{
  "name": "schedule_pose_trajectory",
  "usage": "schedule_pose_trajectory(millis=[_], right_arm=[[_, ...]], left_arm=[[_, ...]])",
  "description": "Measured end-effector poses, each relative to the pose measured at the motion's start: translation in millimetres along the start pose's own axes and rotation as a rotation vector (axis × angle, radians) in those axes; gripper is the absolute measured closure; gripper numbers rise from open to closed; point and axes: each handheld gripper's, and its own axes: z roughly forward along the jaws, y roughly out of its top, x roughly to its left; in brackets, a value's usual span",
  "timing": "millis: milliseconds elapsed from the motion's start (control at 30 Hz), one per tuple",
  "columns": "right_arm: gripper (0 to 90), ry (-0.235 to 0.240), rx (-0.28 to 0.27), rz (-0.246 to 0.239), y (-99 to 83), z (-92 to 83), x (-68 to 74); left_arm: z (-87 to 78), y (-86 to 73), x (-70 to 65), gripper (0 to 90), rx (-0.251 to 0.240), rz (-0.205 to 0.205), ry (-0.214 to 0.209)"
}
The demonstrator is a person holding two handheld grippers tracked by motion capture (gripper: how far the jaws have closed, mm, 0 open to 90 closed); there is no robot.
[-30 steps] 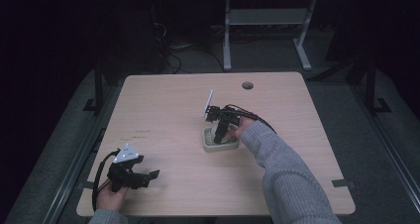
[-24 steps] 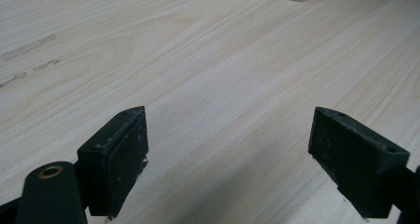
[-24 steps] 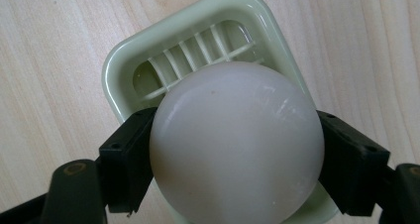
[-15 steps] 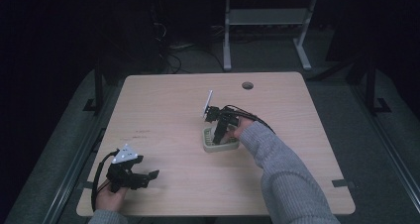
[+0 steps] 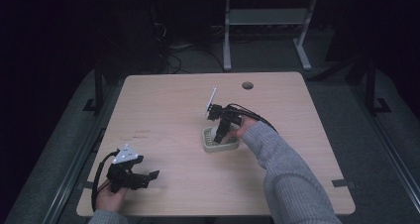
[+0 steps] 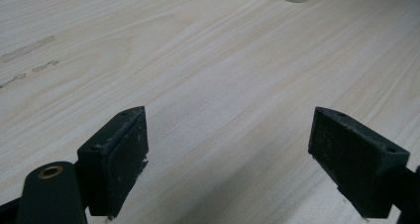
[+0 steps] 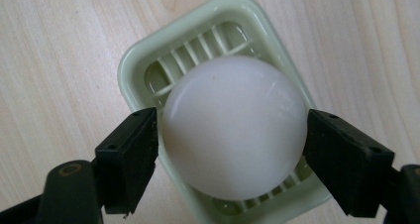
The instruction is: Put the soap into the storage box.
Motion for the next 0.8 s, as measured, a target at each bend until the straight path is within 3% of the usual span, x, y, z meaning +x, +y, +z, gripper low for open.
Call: schedule_pose_trajectory(millis=[333,467,567,800], right_arm=[[24.8,0.008,-0.004,0.032,-20.7,-5.1,-2.0],[25.9,0.036,-0.004,0.051,-29.6,-4.5,-3.1],[27.9,0.046,0.013,0.042,-32.5,-2.7,-0.7],[30.3,0.059,-0.002,0.038,-37.6,-2.7,4.0]], left_arm=[[1.2,0.2,-0.8,15.2,0.000,0.004,-0.002],[1.3,0.3,-0.5,15.3,0.009,0.013,0.000],[1.2,0.1,-0.5,15.2,0.004,0.011,0.001],[1.0,-0.1,0.1,15.3,0.011,0.015,0.001]])
